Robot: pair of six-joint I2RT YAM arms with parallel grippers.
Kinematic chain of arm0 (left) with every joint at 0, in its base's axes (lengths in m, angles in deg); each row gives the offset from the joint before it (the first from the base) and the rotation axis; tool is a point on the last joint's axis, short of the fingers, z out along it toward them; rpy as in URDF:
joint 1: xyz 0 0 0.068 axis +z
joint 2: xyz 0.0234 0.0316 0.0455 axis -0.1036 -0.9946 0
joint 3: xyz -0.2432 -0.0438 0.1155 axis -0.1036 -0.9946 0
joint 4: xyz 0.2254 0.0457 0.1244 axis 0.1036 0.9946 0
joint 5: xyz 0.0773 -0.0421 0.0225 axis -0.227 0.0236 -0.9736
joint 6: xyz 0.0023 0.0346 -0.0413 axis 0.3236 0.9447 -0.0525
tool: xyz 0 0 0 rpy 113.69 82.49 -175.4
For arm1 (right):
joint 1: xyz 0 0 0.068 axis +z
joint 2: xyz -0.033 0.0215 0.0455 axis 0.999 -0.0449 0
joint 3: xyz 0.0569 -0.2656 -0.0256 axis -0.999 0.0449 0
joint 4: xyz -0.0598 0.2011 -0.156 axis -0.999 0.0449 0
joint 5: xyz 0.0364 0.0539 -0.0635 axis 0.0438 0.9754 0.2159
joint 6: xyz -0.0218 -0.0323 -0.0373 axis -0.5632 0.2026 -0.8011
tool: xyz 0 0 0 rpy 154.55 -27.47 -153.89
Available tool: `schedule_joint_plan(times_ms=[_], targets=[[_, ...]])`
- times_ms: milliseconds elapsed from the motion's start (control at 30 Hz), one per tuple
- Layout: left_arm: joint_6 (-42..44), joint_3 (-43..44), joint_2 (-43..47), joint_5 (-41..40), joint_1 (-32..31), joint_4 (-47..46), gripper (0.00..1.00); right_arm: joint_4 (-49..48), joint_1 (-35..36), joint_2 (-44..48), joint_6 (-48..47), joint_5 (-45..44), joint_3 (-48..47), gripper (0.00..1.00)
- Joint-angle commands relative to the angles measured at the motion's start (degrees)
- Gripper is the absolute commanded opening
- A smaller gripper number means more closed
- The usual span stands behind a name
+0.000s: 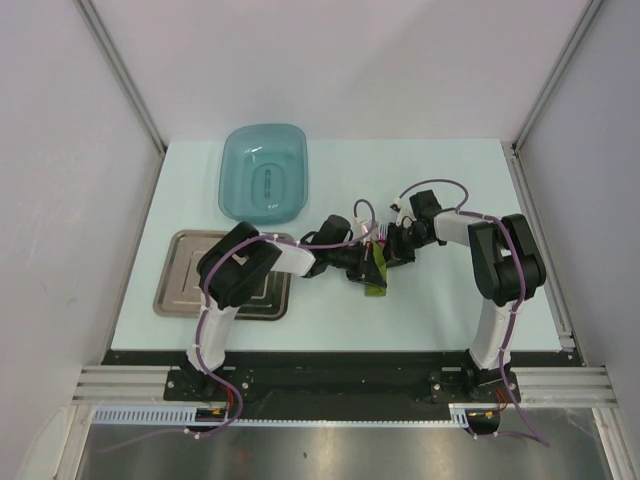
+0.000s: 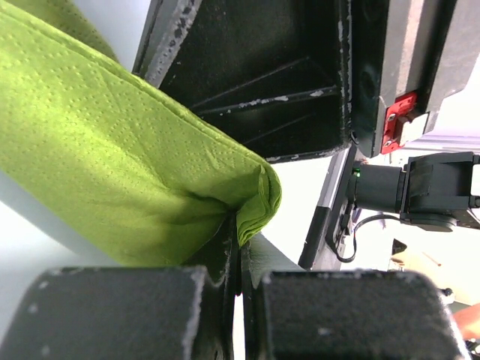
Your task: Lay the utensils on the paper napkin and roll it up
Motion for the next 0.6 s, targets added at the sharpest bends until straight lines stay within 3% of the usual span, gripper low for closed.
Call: schedule_joint_plan(times_ms=[0, 367, 567], targets=[[-0.8, 2.9, -0.8, 1.3, -1.9, -5.6, 0.0, -1.1, 1.5, -3.7, -0.8, -4.0, 2.5, 0.03], [0.8, 1.8, -5.6, 1.8, -2.0, -5.2, 0.0, -0.4, 1.6, -3.8, -1.2, -4.1, 1.8, 0.03], [-0.1, 0.0, -7.6, 1.6, -1.9, -4.7, 0.01, 6.0, 1.1, -2.3, -3.4, -3.9, -4.0, 0.04]])
